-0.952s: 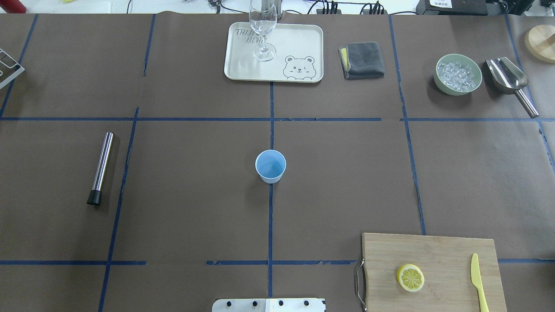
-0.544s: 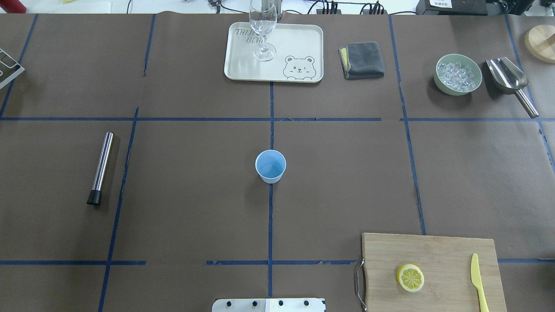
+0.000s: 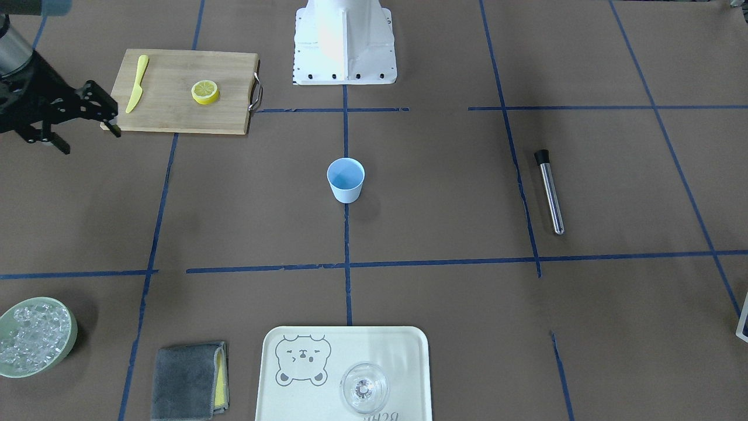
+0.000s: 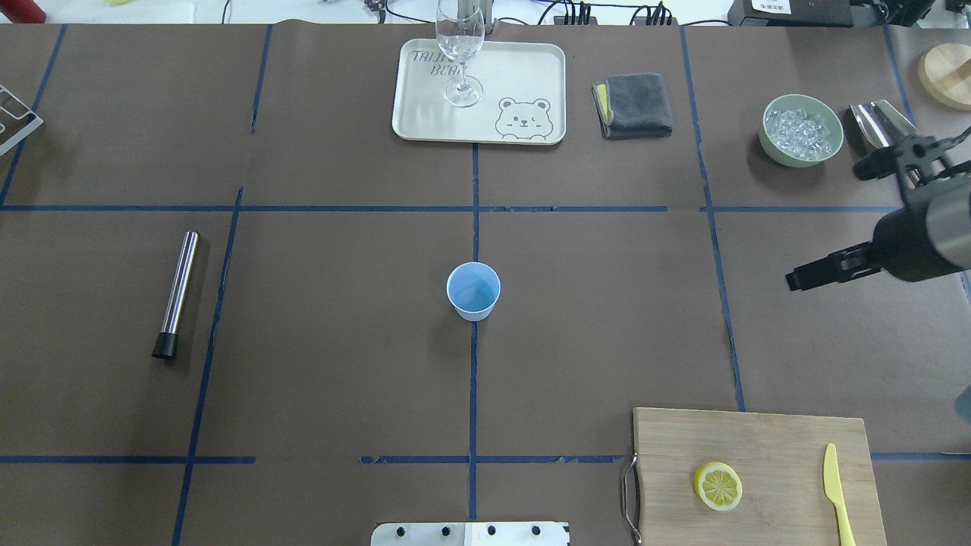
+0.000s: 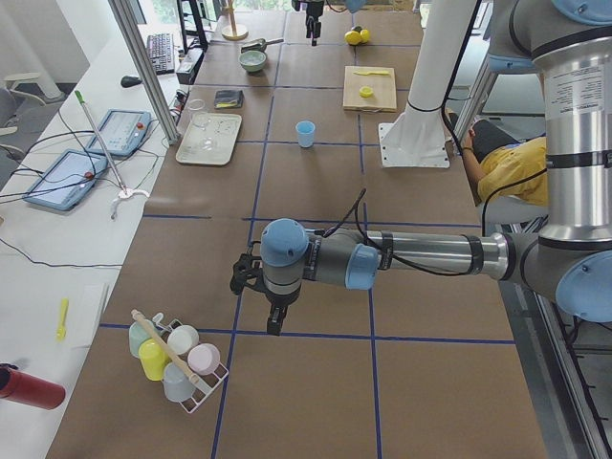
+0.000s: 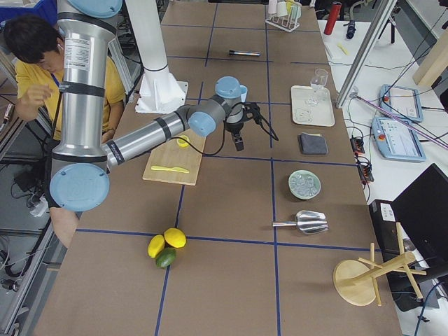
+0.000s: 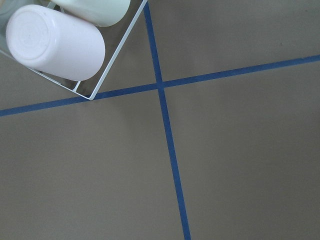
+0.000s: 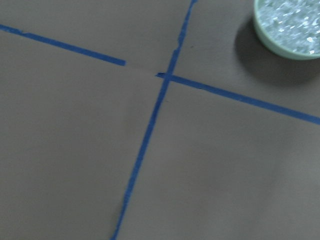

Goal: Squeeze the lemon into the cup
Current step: 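Move the right gripper down over the lemon on the wooden cutting board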

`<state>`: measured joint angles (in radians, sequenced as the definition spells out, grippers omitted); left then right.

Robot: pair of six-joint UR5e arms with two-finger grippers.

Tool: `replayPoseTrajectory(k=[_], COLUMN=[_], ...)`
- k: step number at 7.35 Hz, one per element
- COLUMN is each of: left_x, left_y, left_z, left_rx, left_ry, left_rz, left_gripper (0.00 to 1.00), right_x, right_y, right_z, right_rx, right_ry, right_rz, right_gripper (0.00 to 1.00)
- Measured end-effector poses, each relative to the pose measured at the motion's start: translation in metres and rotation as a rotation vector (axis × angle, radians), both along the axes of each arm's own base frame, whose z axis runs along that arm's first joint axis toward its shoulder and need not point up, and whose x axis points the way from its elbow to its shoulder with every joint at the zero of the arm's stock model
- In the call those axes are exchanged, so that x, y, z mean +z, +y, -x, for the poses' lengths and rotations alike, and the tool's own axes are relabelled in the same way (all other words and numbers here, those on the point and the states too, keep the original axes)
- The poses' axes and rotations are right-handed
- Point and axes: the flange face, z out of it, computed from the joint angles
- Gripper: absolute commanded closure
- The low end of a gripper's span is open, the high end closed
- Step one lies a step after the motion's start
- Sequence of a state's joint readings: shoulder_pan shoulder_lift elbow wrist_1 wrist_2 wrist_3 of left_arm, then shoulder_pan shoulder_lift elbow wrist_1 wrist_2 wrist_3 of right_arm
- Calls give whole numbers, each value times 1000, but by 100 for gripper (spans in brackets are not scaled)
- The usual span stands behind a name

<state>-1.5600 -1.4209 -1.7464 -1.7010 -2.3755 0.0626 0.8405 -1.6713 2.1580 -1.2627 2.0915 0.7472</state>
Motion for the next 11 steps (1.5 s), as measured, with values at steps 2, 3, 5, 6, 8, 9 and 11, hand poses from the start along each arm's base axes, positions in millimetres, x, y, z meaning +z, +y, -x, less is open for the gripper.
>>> replayPoseTrajectory(k=[2, 3, 5, 6, 8, 9, 11], left_x=[-5, -7, -9, -9, -8, -8, -8], left_y=[0, 0, -1, -1, 0, 0, 0], left_z=[0, 0, 0, 0, 0, 0, 0], left_rx=[-1, -1, -1, -1, -1, -1, -1], left_ry=[1, 1, 1, 1, 0, -1, 0], left_rz=[-9, -12, -16, -14, -11, -12, -11], left_gripper=[0, 0, 0, 0, 0, 0, 0], right_x=[-21, -23, -16, -7, 8, 12, 20], right_y=[50, 74, 127, 154, 196, 210, 226], right_z=[63, 90, 133, 146, 162, 167, 174], right_rx=[47, 73, 122, 145, 158, 159, 164], right_ry=[2, 10, 15, 19, 39, 45, 58], right_rz=[64, 91, 114, 110, 98, 93, 78], right_gripper=[0, 0, 0, 0, 0, 0, 0])
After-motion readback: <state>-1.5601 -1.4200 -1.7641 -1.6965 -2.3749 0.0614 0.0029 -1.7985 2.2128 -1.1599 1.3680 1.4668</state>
